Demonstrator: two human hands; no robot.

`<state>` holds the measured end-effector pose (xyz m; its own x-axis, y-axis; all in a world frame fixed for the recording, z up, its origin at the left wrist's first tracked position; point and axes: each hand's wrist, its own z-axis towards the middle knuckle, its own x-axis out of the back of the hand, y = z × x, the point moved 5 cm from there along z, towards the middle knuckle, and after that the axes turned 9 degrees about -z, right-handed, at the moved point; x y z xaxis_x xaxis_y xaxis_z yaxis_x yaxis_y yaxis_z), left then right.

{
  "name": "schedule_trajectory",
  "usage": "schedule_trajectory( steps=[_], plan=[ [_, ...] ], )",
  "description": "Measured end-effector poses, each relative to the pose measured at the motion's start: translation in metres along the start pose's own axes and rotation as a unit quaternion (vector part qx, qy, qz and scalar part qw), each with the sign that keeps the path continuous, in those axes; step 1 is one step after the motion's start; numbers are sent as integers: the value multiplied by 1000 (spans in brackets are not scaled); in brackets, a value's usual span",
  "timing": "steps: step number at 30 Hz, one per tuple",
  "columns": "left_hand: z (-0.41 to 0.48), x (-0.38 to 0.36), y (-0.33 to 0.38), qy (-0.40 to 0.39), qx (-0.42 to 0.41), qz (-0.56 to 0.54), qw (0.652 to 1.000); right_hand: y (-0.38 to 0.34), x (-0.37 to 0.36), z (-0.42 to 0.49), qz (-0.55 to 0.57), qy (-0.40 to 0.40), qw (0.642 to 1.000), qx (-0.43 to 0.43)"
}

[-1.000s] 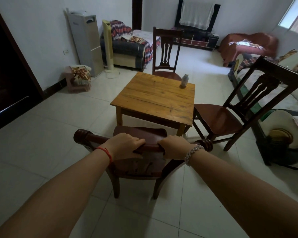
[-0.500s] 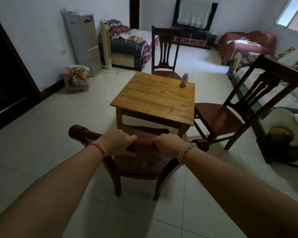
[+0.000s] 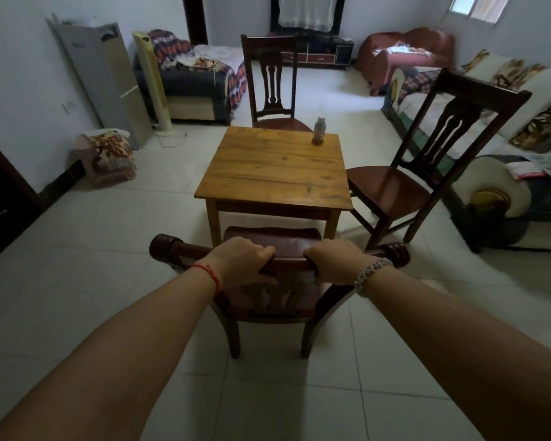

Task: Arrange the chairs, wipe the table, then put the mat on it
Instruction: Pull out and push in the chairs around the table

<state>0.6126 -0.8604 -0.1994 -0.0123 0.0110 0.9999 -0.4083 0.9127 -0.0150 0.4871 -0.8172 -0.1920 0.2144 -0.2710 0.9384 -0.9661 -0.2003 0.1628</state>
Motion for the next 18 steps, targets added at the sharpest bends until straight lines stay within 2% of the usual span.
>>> schedule_trajectory(
  steps=[10, 18],
  plan=[
    [-3, 6, -36, -12, -36, 9, 999, -13, 13, 22, 16, 31, 999, -26],
    [-4, 9, -60, -20, -49, 11, 999, -21, 20, 39, 30, 87, 996, -22]
  ],
)
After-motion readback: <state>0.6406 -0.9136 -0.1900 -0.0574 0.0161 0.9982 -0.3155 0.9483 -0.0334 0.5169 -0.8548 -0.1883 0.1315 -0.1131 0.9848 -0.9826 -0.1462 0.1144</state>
